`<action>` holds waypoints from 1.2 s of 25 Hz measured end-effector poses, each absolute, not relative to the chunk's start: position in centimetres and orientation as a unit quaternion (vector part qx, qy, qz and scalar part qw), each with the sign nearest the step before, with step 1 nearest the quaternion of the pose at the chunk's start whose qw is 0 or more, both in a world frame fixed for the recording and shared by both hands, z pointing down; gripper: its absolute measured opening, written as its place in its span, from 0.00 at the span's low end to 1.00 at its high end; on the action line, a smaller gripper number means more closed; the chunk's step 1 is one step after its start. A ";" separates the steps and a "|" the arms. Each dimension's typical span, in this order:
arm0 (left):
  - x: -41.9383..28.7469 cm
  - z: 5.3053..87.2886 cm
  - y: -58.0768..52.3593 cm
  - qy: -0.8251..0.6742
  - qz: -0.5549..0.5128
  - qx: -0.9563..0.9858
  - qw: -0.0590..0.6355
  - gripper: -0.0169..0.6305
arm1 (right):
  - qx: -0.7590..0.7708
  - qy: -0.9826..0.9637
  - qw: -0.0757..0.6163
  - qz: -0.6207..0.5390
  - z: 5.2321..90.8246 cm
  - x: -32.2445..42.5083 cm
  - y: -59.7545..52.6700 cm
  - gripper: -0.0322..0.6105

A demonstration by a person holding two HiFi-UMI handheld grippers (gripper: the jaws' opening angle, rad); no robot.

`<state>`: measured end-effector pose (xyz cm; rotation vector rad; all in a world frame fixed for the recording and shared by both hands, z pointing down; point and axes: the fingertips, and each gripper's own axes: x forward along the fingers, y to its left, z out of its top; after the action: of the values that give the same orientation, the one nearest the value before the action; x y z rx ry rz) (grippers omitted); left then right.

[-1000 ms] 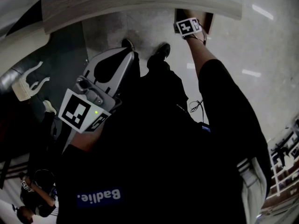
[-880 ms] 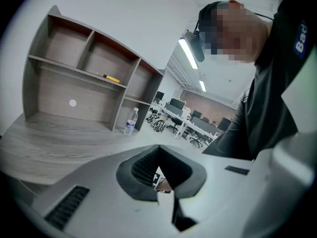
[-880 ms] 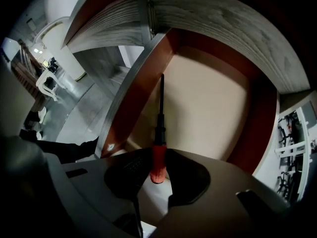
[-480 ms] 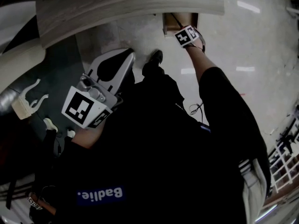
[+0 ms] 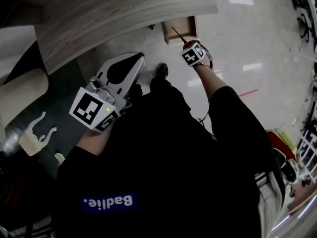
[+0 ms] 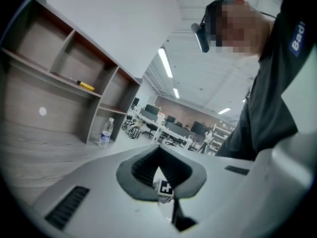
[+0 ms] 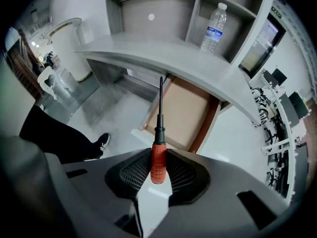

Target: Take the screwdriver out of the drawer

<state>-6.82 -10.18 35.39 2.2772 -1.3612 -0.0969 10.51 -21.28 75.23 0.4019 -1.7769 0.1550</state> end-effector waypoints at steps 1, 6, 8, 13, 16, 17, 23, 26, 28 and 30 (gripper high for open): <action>-7.0 35.0 -10.0 -0.493 -0.038 0.836 0.238 0.03 | 0.182 -0.770 0.606 0.079 74.8 10.6 -20.5 0.23; -8.3 33.6 -8.4 -0.476 -0.047 0.848 0.228 0.03 | 0.209 -0.795 0.559 0.112 70.6 8.1 -17.7 0.23; -8.7 33.3 -7.8 -0.470 -0.049 0.851 0.227 0.03 | 0.220 -0.807 0.534 0.124 68.6 7.0 -17.0 0.23; -8.9 33.0 -6.6 -0.455 -0.054 0.861 0.219 0.03 | 0.235 -0.839 0.476 0.120 62.3 4.2 -16.4 0.23; -8.9 32.8 -5.9 -0.448 -0.055 0.866 0.212 0.03 | 0.243 -0.858 0.435 0.126 58.2 2.9 -15.6 0.23; -9.0 32.7 -5.8 -0.447 -0.056 0.867 0.210 0.03 | 0.244 -0.865 0.420 0.128 56.8 2.5 -15.4 0.23; -9.1 31.8 -5.4 -0.444 -0.062 0.872 0.197 0.03 | 0.231 -0.903 0.332 0.149 49.6 0.4 -13.5 0.23; -8.8 31.3 -5.5 -0.441 -0.062 0.875 0.190 0.03 | 0.221 -0.916 0.294 0.157 46.4 0.0 -12.9 0.23; -8.7 31.1 -5.7 -0.439 -0.061 0.877 0.187 0.03 | 0.213 -0.925 0.268 0.164 44.3 -0.4 -12.7 0.23; -8.5 31.0 -5.9 -0.438 -0.060 0.878 0.185 0.03 | 0.204 -0.933 0.239 0.174 42.2 -0.9 -12.5 0.23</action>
<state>-8.53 -5.90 30.96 2.4733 -1.2334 -0.1695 -0.93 -12.53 42.25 0.5588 -2.5555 0.4762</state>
